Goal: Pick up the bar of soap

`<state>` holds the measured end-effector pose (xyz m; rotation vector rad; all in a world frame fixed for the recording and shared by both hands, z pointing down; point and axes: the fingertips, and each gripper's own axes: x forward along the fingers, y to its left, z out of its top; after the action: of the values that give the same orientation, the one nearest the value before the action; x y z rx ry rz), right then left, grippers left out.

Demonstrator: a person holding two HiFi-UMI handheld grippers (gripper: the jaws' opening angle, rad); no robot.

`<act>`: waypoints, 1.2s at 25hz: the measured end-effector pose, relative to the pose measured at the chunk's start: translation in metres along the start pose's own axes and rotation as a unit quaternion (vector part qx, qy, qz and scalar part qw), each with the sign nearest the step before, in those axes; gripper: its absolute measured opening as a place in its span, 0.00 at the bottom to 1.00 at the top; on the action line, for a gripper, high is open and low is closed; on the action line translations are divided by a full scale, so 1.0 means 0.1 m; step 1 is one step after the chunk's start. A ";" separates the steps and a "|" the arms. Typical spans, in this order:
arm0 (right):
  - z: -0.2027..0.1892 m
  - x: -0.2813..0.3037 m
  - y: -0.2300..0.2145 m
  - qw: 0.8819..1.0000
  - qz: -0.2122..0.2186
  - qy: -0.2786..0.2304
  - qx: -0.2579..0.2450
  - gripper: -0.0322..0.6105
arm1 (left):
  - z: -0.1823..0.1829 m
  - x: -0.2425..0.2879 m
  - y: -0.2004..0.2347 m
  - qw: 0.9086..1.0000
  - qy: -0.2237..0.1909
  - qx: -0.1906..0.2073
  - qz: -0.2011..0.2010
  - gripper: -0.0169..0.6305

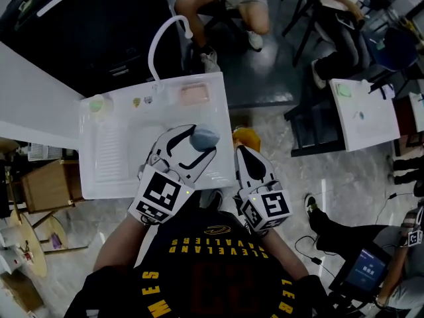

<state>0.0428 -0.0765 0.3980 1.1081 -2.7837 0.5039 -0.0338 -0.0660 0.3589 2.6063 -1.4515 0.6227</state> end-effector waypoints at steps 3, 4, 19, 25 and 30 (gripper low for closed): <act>0.12 0.04 0.05 1.000 0.006 -0.013 -0.006 0.08 | 0.13 -0.10 0.01 1.000 -0.024 0.004 0.010 0.44; 0.15 0.05 0.07 1.000 0.008 -0.015 -0.007 0.08 | 0.14 -0.13 0.02 1.000 -0.029 0.003 0.012 0.44; 0.46 0.19 0.17 0.997 0.031 -0.061 -0.018 0.08 | 0.42 -0.31 0.20 0.995 -0.091 0.033 0.036 0.44; 0.49 0.23 0.20 0.997 0.032 -0.064 -0.021 0.08 | 0.43 -0.33 0.25 0.994 -0.098 0.040 0.035 0.44; 0.47 0.25 0.21 0.998 0.028 -0.059 -0.025 0.08 | 0.40 -0.33 0.25 0.994 -0.096 0.037 0.029 0.43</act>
<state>0.0120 -0.0944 0.3537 1.0876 -2.9179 0.3844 -0.0582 -0.0645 0.3064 2.7574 -1.5912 0.4499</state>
